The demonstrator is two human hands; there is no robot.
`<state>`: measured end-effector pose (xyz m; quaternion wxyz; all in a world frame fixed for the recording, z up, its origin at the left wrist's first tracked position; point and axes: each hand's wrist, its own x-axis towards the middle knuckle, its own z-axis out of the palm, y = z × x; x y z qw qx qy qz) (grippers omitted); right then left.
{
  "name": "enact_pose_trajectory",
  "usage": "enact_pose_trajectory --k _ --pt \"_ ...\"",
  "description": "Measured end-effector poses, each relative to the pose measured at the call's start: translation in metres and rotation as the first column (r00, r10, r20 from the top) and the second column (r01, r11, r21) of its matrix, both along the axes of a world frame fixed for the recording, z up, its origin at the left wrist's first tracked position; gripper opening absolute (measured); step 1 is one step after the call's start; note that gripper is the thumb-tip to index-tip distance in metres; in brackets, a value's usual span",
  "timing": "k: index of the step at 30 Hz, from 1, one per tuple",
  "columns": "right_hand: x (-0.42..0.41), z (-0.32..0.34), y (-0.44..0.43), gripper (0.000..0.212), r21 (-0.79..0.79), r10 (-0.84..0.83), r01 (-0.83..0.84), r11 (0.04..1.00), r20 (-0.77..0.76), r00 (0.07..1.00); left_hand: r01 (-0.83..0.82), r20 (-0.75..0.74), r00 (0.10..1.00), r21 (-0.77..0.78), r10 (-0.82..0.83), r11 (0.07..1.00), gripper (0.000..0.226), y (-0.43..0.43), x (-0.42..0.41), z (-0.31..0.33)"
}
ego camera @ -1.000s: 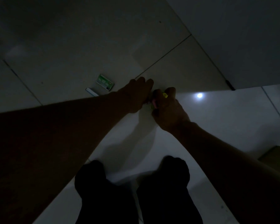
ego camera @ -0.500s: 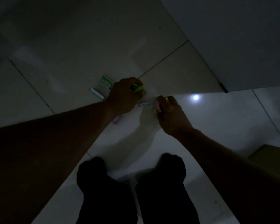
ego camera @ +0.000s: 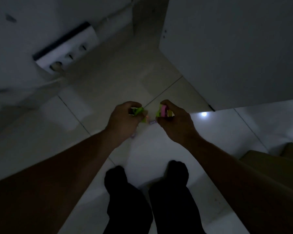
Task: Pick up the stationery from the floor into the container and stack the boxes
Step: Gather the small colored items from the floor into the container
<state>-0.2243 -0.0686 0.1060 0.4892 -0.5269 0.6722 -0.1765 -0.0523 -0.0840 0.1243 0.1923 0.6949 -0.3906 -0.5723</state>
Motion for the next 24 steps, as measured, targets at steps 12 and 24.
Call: enact_pose_trajectory --k 12,24 --pt "0.014 0.256 -0.052 0.027 -0.250 -0.019 0.046 0.967 0.112 0.994 -0.065 -0.129 0.991 -0.143 0.047 0.988 0.017 -0.062 0.025 0.242" --pt "0.019 0.513 -0.080 0.032 -0.409 -0.050 0.067 0.910 0.054 0.997 -0.088 -0.230 0.973 -0.275 0.023 0.957 0.020 -0.084 0.038 0.495"
